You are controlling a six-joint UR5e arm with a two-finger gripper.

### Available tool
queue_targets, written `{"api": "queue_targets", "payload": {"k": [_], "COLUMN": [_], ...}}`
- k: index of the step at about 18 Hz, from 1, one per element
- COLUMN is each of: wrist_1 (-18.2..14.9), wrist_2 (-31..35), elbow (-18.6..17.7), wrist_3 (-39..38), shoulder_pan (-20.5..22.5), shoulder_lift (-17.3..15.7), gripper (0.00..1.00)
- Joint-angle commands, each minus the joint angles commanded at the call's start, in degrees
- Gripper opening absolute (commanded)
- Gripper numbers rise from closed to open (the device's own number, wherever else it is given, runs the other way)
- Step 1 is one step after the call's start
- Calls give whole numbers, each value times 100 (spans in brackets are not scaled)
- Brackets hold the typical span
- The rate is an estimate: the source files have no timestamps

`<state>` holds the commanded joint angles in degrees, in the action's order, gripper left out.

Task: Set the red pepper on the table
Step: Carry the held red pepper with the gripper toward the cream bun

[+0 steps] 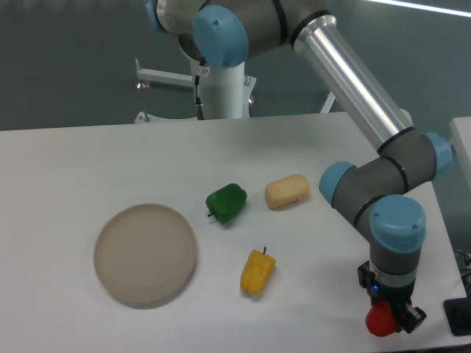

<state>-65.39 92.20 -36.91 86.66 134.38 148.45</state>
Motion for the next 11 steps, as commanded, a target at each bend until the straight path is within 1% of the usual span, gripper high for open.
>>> {"api": "queue_targets", "payload": {"k": [3,5,7,8,10,11], "wrist_1": [-9,-79,-97,-97,-97,-79], "wrist_2": [-18,-18,-27,-27,-44,-140], "elbow": [-105,-175,-386,-500,-851,-1201], "wrist_3": [-9,-26,-53,-96,-202,-237], "shoulder_pan": [-18,-61,-70,-70,-79,-97], "shoulder_lift": [-61,-131,-280,-359,-623,-859], "gripper": [44,44,44,44,44,44]}}
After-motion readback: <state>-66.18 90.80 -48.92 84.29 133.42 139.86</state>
